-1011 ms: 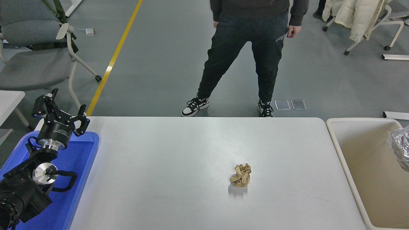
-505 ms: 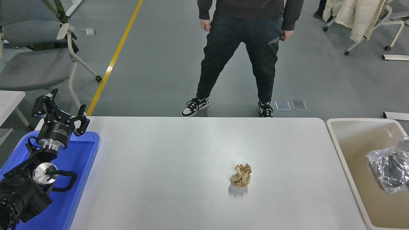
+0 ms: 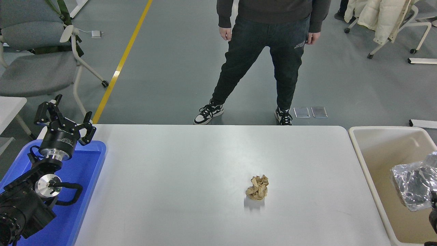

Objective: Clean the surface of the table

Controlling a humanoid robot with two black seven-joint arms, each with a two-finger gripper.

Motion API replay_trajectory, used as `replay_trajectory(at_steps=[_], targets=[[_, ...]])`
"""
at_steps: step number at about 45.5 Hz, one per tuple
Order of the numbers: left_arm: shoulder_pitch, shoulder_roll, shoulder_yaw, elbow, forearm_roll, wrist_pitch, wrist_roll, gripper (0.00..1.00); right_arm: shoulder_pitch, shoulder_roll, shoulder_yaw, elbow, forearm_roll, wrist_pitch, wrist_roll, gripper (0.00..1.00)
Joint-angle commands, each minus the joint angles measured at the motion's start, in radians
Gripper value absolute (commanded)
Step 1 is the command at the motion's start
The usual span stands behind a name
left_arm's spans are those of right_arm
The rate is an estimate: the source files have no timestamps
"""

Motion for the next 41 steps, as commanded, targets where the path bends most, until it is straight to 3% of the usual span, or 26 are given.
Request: replay_trajectory(at_steps=[1, 29, 36, 41], targets=[[0.000, 0.000, 0.000, 0.000, 0.000, 0.000, 0.000, 1.00, 0.007, 0.000, -0.014, -0.001, -0.001, -0.035, -0.001, 0.98], [0.000, 0.000, 0.000, 0.000, 0.000, 0.002, 0.000, 1.00, 0.027, -0.017, -0.023, 0.004, 0.018, -0.028, 0.001, 0.99], [-0.002, 0.000, 0.000, -0.001, -0.002, 0.002, 0.000, 1.00, 0.045, -0.046, 0.084, 0.027, 0.032, -0.023, 0.009, 0.98], [-0.002, 0.000, 0.000, -0.001, 0.000, 0.002, 0.000, 1.00, 0.055, -0.067, 0.289, 0.116, 0.032, -0.012, 0.013, 0.98]])
